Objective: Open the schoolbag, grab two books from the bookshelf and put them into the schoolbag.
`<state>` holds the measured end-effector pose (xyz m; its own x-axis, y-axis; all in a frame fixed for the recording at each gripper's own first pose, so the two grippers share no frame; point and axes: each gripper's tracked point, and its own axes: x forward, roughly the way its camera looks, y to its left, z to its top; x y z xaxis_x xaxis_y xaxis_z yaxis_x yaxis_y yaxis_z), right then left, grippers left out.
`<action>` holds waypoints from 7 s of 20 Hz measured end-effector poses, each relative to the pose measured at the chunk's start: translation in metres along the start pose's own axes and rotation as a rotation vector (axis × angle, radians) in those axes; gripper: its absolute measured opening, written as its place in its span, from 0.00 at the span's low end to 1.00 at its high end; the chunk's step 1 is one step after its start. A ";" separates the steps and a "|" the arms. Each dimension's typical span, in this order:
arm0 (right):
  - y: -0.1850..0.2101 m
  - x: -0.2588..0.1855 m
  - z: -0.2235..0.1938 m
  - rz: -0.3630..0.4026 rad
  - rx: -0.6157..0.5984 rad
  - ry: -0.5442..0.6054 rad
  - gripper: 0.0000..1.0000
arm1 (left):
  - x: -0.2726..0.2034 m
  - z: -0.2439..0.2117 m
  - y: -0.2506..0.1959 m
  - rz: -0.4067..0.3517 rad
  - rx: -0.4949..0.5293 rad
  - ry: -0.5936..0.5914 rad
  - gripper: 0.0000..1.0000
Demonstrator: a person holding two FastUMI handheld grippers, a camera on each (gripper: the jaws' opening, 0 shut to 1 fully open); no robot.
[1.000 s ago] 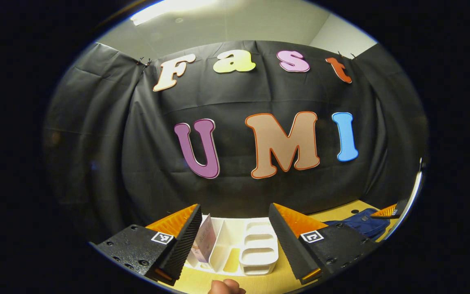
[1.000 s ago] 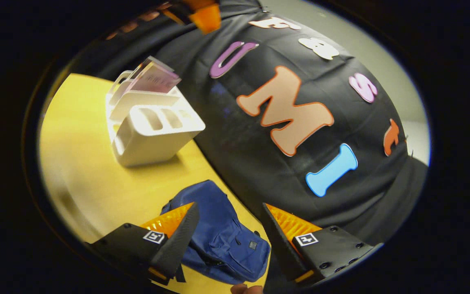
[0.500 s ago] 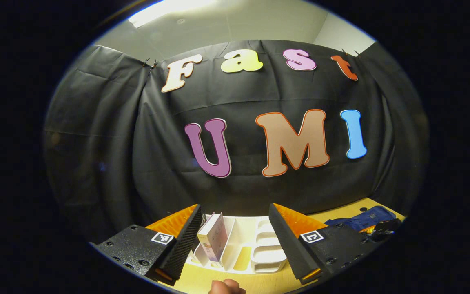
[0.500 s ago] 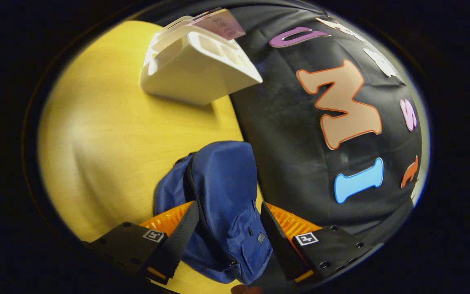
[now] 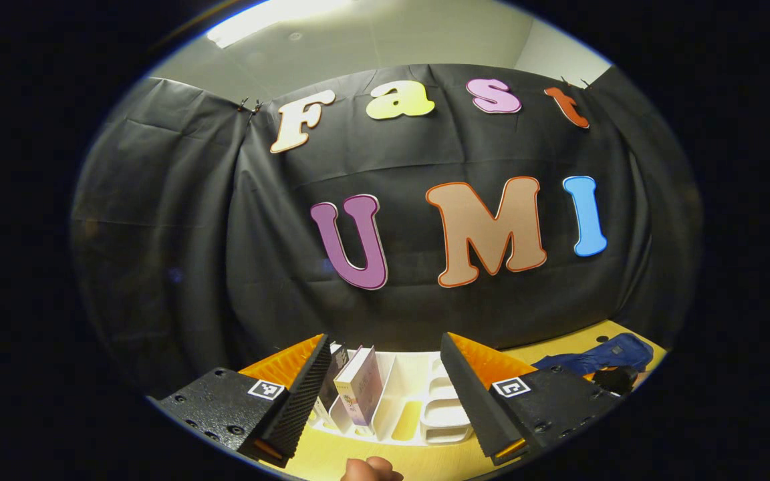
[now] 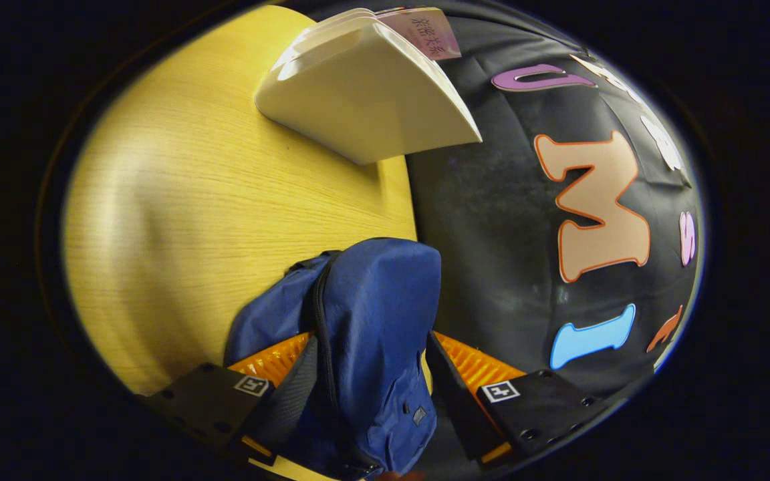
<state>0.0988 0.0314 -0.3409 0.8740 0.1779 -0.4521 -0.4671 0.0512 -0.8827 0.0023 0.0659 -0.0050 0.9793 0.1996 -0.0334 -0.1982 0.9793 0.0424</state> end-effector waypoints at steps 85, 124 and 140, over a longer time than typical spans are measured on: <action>-0.167 -0.051 -0.165 -0.214 1.848 0.090 0.03 | 0.165 -0.211 0.060 -0.117 -0.014 0.601 0.96; -0.167 -0.052 -0.170 -0.272 1.873 0.122 0.07 | 0.168 -0.227 0.043 -0.202 0.039 0.878 0.37; -0.167 -0.052 -0.172 -0.277 1.891 0.125 0.07 | 0.166 -0.127 0.071 -0.226 -0.220 0.735 0.37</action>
<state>0.1542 -0.1554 -0.1918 0.9016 -0.0785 -0.4254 0.2265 0.9235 0.3096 0.1455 0.1731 -0.1348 0.7339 -0.1079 -0.6706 -0.0763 0.9680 -0.2392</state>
